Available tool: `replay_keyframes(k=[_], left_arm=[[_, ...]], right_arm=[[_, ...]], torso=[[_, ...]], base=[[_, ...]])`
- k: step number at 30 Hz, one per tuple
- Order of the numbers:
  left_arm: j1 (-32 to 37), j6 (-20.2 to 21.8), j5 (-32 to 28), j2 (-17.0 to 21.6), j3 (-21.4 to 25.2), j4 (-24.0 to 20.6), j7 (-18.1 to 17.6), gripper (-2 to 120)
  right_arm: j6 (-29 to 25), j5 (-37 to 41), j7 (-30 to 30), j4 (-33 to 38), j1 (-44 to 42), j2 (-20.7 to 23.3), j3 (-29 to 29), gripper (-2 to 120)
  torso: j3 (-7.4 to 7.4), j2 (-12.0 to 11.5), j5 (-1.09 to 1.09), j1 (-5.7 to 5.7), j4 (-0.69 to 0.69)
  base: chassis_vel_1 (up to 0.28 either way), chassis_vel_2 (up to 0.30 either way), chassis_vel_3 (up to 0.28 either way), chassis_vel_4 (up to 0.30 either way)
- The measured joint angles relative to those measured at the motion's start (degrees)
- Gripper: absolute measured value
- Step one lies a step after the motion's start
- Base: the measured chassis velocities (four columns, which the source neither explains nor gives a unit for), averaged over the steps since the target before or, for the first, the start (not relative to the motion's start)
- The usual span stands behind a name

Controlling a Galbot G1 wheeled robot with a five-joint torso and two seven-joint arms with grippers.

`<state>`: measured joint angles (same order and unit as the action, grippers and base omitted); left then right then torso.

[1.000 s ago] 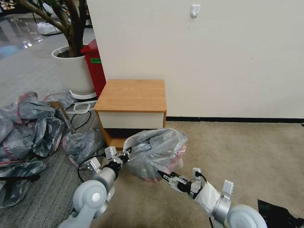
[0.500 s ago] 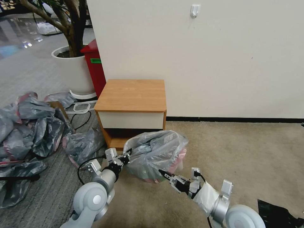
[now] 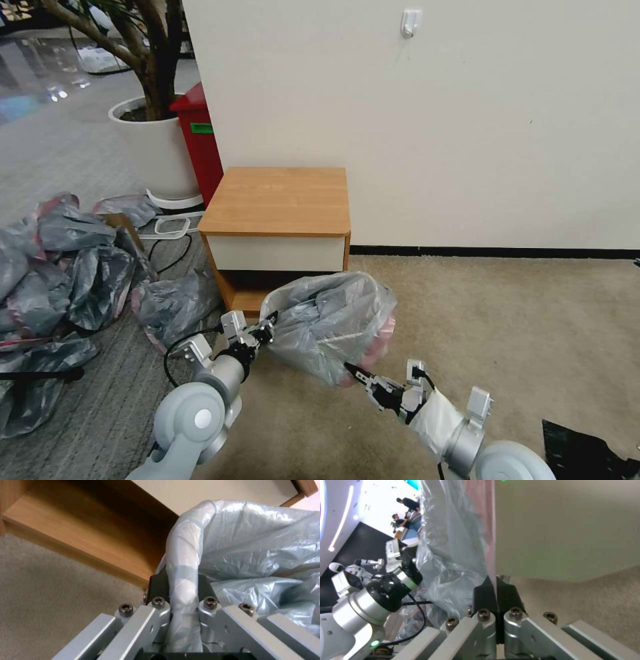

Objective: Pick up the garbage bag from the table and place it over the trash can.

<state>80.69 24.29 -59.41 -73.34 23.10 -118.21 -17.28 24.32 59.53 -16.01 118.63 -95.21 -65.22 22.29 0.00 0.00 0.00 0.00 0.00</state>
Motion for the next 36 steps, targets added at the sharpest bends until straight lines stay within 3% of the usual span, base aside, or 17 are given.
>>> replay_keyframes(k=[13,21,28,30,33,36], left_arm=[[-0.1,0.0,-1.0,0.0,0.8,0.5,-0.2,6],[-0.2,-0.1,-1.1,0.1,1.5,1.3,-0.2,6],[0.5,-0.3,-1.3,0.6,1.7,1.1,-0.2,6],[1.2,-0.3,-1.3,0.9,1.8,0.7,-0.1,6],[1.5,-0.4,-1.3,0.9,2.0,0.5,0.0,6],[2.3,-0.7,-1.3,0.8,2.3,-0.1,0.3,6]], right_arm=[[-2.0,-3.1,-3.5,-0.1,-2.4,-1.3,1.8,2],[-8.3,-4.5,-4.1,3.8,-8.7,-3.1,4.8,34],[-10.5,-3.1,-3.9,5.8,-7.9,-6.6,9.4,52],[-10.5,-1.3,-1.9,7.0,-4.9,-8.3,12.1,65],[-10.4,-1.0,-0.1,7.4,-2.8,-9.1,12.5,72],[-10.1,-0.5,8.6,7.6,1.6,-11.0,10.7,87]], torso=[[0.0,0.0,0.0,0.0,0.0],[0.0,0.0,0.0,0.0,0.0],[0.0,0.0,0.0,0.0,0.0],[0.0,0.0,0.0,0.0,0.0],[0.0,0.0,0.0,0.0,0.0],[0.0,0.0,0.0,0.0,-0.01]], base=[[0.0,0.0,0.0,0.0],[0.0,0.0,0.0,0.0],[0.0,0.0,0.0,0.0],[0.0,0.0,0.0,0.0],[0.0,0.0,0.0,0.0],[0.0,0.0,0.0,0.0]])
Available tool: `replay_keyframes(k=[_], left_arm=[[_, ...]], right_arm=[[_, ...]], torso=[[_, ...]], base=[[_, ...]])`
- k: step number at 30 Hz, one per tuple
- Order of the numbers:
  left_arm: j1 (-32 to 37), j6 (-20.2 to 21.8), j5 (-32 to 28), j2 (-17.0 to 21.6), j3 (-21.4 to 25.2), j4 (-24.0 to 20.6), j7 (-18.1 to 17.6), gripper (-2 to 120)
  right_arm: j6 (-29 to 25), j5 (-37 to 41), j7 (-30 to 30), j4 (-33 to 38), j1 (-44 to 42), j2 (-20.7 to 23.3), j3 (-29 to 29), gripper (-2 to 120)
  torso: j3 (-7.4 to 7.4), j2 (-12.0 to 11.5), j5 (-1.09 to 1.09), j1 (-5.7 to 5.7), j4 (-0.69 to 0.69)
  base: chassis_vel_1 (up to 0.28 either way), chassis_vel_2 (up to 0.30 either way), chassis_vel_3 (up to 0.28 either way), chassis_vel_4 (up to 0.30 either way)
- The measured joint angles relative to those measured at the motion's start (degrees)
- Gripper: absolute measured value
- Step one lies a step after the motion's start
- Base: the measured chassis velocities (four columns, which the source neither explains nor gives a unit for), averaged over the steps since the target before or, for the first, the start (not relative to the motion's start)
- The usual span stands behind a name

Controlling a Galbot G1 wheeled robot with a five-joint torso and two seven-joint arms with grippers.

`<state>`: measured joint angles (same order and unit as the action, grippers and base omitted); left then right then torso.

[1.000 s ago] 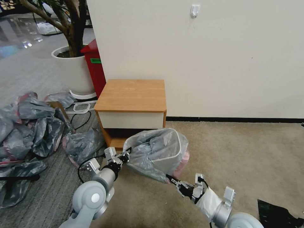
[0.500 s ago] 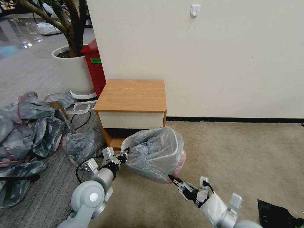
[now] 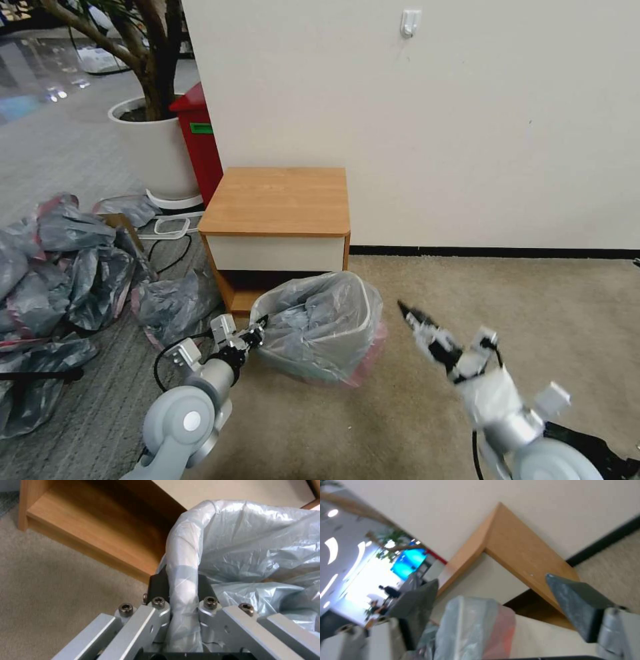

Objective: Pick up the garbage bag from the table and place it over the trash can.

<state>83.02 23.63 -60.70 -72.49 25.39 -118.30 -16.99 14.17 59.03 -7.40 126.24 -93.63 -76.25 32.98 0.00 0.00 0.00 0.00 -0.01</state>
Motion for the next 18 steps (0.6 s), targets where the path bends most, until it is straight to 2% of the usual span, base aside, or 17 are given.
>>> replay_keyframes(k=[2,4,5,8,12,18], left_arm=[[0.1,-0.2,0.0,0.0,0.0,-0.1,0.0,6],[0.3,-0.6,0.1,-0.1,-0.1,-0.3,0.2,6],[0.3,-0.6,0.1,-0.1,-0.1,-0.3,0.2,6],[0.4,-0.8,0.2,-0.4,-0.4,-0.8,0.2,6],[0.7,-0.8,0.4,-0.9,-0.8,-1.1,0.5,6],[0.8,-0.8,1.3,-1.5,-1.2,-1.2,0.5,6]], right_arm=[[0.0,0.3,2.4,0.0,0.8,-0.5,-0.9,90],[0.2,1.4,7.2,0.0,1.9,-1.7,-2.9,98],[0.2,1.4,7.2,0.0,1.9,-1.7,-2.9,98],[0.3,3.4,13.3,0.2,2.0,-4.4,-5.5,100],[-2.1,3.6,16.5,0.2,1.9,-5.5,-7.5,100],[-4.4,3.4,17.3,0.1,2.5,-5.5,-9.4,100]], torso=[[0.0,0.0,0.0,0.0,0.0],[0.0,0.0,0.0,0.0,0.0],[0.0,0.0,0.0,0.0,0.0],[0.0,0.0,0.0,0.0,0.01],[0.0,0.0,0.0,0.0,0.01],[0.0,0.0,0.0,0.0,0.01]], base=[[0.0,0.0,0.0,0.0],[0.0,0.0,0.0,0.0],[0.0,0.0,0.0,0.0],[0.0,0.0,0.0,0.0],[0.0,0.0,0.0,0.0],[0.0,0.0,0.0,0.0]])
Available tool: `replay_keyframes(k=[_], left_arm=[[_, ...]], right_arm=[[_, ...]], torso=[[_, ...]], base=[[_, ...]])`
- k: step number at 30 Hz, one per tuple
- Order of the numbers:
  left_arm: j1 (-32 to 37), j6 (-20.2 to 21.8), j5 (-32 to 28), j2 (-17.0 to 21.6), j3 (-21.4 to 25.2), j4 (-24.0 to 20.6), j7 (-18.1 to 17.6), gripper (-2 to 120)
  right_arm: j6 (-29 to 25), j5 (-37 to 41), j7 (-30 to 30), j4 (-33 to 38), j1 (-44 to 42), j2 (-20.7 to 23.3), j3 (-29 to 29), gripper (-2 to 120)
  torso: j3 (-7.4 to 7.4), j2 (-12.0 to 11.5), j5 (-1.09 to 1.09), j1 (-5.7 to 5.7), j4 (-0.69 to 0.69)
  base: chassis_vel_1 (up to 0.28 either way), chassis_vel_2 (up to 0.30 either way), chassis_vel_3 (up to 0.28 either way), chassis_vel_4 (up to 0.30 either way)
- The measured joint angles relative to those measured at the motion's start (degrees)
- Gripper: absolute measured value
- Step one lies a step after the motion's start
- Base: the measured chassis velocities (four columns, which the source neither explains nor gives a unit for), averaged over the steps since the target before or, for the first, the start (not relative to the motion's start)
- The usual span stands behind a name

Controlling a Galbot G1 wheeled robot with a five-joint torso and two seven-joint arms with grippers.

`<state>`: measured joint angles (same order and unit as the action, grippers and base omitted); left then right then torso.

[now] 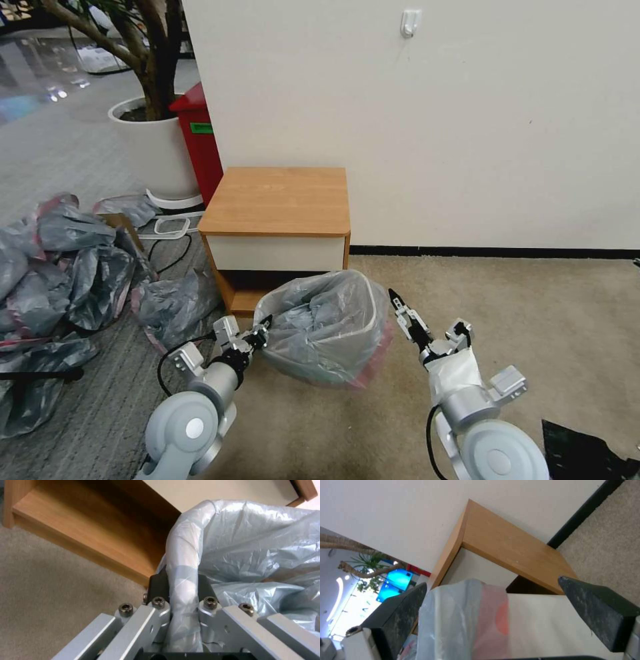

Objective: Pick up the garbage bag from the table and place it over the trash can.

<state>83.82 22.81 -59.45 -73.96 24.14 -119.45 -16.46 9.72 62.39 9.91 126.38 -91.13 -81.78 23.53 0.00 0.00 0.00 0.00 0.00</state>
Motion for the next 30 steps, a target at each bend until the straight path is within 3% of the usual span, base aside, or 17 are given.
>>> replay_keyframes(k=[7,13,30], left_arm=[[-0.2,-0.1,0.1,-0.3,-0.4,-0.2,0.0,6],[-0.5,-0.1,0.2,-0.5,-0.8,-0.2,0.0,6],[-0.7,-0.1,0.3,-0.6,-1.3,-0.1,0.0,6]], right_arm=[[-0.6,-0.2,0.2,-0.4,0.6,-0.4,-1.1,96],[-0.8,-0.6,0.2,-0.6,0.9,-0.7,-1.8,84],[-1.7,-1.8,-0.1,-1.6,1.5,-2.4,-1.9,21]], torso=[[0.0,0.0,0.01,0.0,0.0],[0.0,0.0,0.01,0.0,0.0],[0.0,0.0,0.0,0.0,0.0]], base=[[0.0,0.0,0.0,0.0],[0.0,0.0,0.0,0.0],[0.0,0.0,0.0,0.0]])
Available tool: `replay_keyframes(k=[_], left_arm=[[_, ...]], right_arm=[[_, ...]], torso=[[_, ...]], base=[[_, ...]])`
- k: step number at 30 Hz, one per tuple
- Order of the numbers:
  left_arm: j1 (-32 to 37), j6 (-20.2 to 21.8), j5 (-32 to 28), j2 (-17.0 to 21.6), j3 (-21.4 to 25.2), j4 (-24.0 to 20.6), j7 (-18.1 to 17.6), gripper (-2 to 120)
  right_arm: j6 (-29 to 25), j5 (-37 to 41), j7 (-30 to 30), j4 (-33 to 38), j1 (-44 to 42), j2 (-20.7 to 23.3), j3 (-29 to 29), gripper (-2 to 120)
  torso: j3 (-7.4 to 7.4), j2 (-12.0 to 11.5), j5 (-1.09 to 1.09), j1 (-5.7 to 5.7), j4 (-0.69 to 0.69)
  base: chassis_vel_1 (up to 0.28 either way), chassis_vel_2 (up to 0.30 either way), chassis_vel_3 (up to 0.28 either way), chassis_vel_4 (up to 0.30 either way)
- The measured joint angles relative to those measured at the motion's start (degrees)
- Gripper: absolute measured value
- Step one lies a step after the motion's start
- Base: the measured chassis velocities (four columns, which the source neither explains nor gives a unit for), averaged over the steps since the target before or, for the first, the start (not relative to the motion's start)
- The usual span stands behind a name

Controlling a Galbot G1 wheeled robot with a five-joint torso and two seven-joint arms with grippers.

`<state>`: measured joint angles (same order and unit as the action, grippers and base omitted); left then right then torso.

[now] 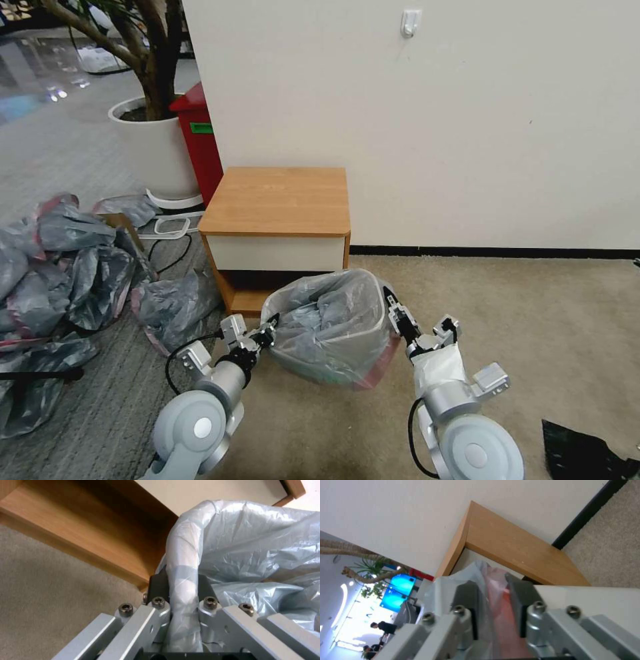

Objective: Pick up the garbage bag from the table and place it over the trash can.

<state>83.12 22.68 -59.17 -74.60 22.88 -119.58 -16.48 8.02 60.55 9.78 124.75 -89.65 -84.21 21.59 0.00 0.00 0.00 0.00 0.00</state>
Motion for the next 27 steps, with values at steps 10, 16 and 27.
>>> replay_keyframes(k=[10,16,27], left_arm=[[0.6,0.0,0.0,-0.3,-0.3,-0.7,0.0,6],[1.1,0.1,-0.2,-0.2,-0.2,-1.3,0.1,6],[1.4,0.3,-1.8,-0.2,0.2,-2.4,0.2,6]], right_arm=[[-0.8,0.0,-0.2,-1.8,1.0,-0.4,1.5,0],[-0.5,0.0,-0.4,-4.2,2.0,1.3,2.4,0],[0.9,-2.8,-4.5,-9.6,2.9,2.1,3.5,0]], torso=[[0.0,0.0,0.0,0.0,0.0],[0.0,0.0,0.0,0.0,0.0],[0.0,0.0,0.0,0.0,0.0]], base=[[0.0,0.0,0.0,0.0],[0.0,0.0,0.0,0.0],[0.0,0.0,0.0,0.0]])
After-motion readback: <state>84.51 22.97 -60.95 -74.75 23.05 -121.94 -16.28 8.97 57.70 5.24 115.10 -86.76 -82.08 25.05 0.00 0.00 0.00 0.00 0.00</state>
